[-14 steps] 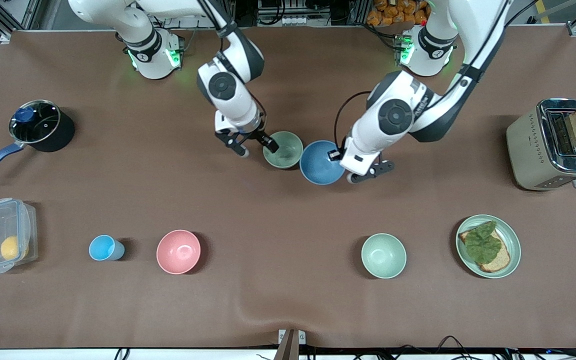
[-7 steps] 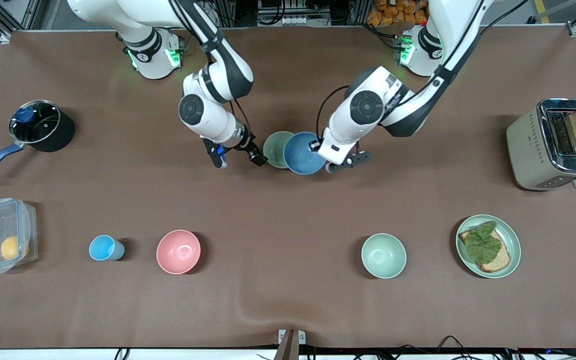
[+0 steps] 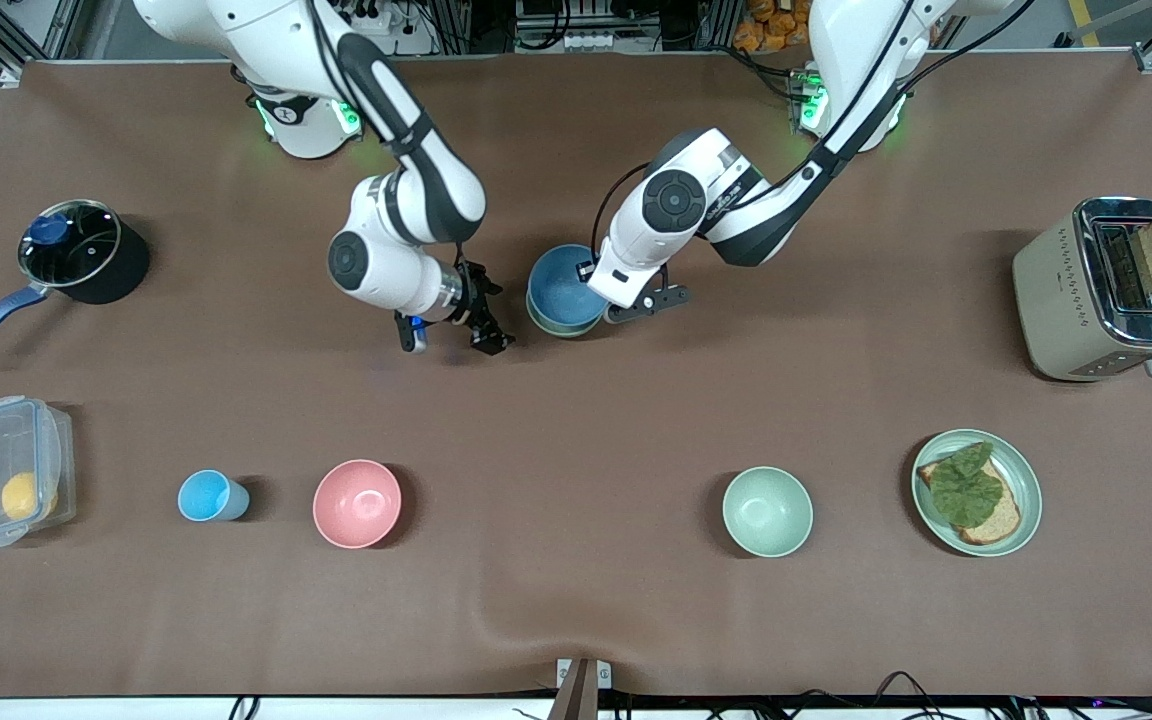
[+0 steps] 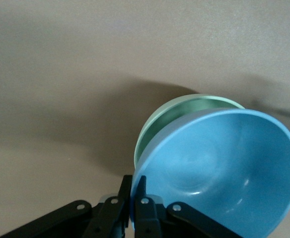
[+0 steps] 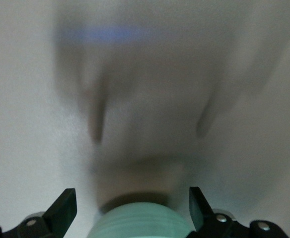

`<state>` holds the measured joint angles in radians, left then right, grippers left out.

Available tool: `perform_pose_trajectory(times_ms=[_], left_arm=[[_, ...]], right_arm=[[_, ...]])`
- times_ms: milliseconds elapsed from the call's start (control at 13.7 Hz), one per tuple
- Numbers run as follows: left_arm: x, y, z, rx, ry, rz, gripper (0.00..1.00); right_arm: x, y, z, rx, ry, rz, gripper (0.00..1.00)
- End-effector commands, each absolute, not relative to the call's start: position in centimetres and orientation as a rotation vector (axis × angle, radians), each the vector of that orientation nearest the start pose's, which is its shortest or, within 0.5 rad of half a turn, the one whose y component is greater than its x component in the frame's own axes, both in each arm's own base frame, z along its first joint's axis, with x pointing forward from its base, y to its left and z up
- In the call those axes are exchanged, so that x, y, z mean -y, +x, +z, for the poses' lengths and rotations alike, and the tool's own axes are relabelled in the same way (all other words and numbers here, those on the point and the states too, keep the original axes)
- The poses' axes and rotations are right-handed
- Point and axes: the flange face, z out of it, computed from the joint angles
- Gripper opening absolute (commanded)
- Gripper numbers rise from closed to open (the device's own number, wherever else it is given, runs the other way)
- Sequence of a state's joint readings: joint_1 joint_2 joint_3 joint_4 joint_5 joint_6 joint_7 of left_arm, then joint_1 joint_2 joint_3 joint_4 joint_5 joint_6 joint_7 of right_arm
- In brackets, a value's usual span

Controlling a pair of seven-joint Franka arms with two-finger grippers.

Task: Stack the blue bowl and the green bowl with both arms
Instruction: 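Lower the blue bowl into the green bowl with the left gripper, then open the left gripper off the blue bowl while the right gripper releases the green bowl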

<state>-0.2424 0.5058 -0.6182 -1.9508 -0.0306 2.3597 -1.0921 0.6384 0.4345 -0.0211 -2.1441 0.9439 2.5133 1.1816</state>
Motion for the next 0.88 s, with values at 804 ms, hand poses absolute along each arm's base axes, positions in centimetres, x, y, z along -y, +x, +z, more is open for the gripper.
perform_pose_trajectory(times_ms=[804], left_arm=[[47.8,41.4,22.8,0.553,-3.243,0.367,0.00]], right_arm=[[-32.7,45.7,17.5,-1.801,-2.042,0.700,1.00]])
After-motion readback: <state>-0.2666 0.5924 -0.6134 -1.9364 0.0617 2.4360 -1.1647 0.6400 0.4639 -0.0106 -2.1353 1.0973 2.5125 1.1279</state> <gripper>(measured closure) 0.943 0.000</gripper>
